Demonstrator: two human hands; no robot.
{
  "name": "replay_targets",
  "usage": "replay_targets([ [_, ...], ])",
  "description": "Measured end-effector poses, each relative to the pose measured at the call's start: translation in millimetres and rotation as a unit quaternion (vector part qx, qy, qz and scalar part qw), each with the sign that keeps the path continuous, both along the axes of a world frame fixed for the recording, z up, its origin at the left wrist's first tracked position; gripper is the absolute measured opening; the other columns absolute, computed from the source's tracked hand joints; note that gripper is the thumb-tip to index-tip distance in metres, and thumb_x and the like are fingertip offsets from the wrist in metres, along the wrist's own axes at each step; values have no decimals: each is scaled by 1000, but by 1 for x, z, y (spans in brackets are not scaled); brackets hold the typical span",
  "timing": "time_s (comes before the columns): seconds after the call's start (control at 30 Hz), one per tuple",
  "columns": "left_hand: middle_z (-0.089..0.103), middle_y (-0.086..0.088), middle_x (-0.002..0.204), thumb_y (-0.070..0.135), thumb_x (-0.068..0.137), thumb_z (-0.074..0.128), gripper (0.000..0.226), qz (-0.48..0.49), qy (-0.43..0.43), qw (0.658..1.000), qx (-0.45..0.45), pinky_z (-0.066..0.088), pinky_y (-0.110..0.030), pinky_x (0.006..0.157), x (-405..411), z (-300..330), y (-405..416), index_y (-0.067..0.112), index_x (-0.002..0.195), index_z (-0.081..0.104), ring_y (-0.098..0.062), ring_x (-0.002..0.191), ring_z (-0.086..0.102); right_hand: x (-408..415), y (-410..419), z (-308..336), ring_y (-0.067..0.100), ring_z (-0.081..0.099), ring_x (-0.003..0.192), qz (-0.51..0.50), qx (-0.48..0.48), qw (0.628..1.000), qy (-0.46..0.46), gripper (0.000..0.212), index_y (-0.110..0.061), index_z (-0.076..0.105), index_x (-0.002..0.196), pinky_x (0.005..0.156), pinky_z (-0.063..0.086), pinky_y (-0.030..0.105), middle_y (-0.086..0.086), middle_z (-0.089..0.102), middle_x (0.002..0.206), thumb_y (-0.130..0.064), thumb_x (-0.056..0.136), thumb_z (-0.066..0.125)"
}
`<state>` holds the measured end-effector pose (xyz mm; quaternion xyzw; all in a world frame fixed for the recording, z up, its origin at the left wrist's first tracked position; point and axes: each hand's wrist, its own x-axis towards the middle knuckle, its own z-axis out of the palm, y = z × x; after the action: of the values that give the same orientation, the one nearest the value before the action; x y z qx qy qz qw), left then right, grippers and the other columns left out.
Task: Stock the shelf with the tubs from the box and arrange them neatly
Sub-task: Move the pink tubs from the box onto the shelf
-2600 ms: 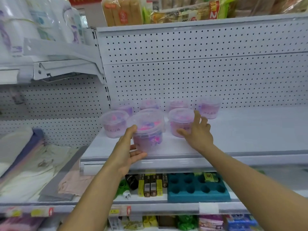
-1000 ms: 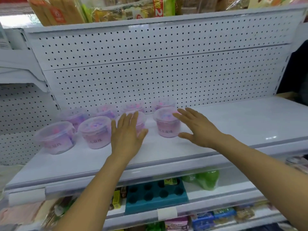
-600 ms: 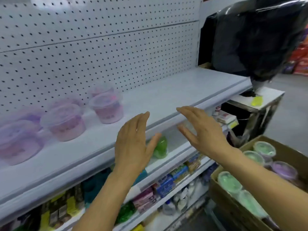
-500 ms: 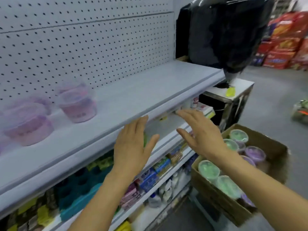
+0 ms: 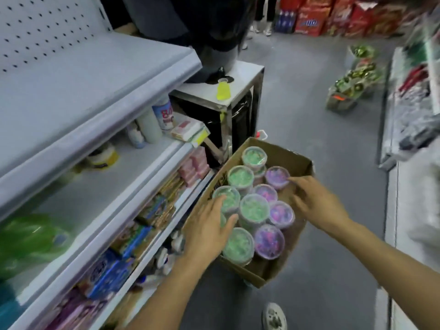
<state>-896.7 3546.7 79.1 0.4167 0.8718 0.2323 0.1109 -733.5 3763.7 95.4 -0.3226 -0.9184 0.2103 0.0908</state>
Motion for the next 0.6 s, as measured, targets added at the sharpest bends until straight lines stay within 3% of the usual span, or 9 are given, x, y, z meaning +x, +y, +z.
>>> replay_targets([
  [0.13,52,1,136,48,90,53,55,-1,-97,994,-48,43,-34,96,8,-66,71,23,138,43,-19,124,48,4,68,-56,29,56,109,10,-55,994,-97,44,-21,48,134,85,48,44,7,53,126,-27,91,56],
  [0.3,60,-1,125,45,92,52,42,13,-112,984,-138,42,-34,92,17,-144,116,21,126,54,-22,115,54,-15,116,-136,32,53,113,58,-108,970,-210,46,-17,46,132,89,46,44,11,52,124,-32,89,57],
  [0.4,65,-2,114,47,92,49,35,-6,-91,976,-196,44,-37,91,25,-178,128,20,113,59,-23,105,57,-31,130,-180,32,54,111,93,-125,956,-249,53,-23,38,138,90,47,42,11,52,125,-32,89,57],
  [0.6,66,3,111,61,85,49,45,-30,24,952,-304,29,-38,102,39,-219,141,27,113,59,-19,107,55,-57,141,-249,34,55,112,74,-164,929,-323,44,-4,45,130,89,45,37,18,54,127,-19,90,54],
])
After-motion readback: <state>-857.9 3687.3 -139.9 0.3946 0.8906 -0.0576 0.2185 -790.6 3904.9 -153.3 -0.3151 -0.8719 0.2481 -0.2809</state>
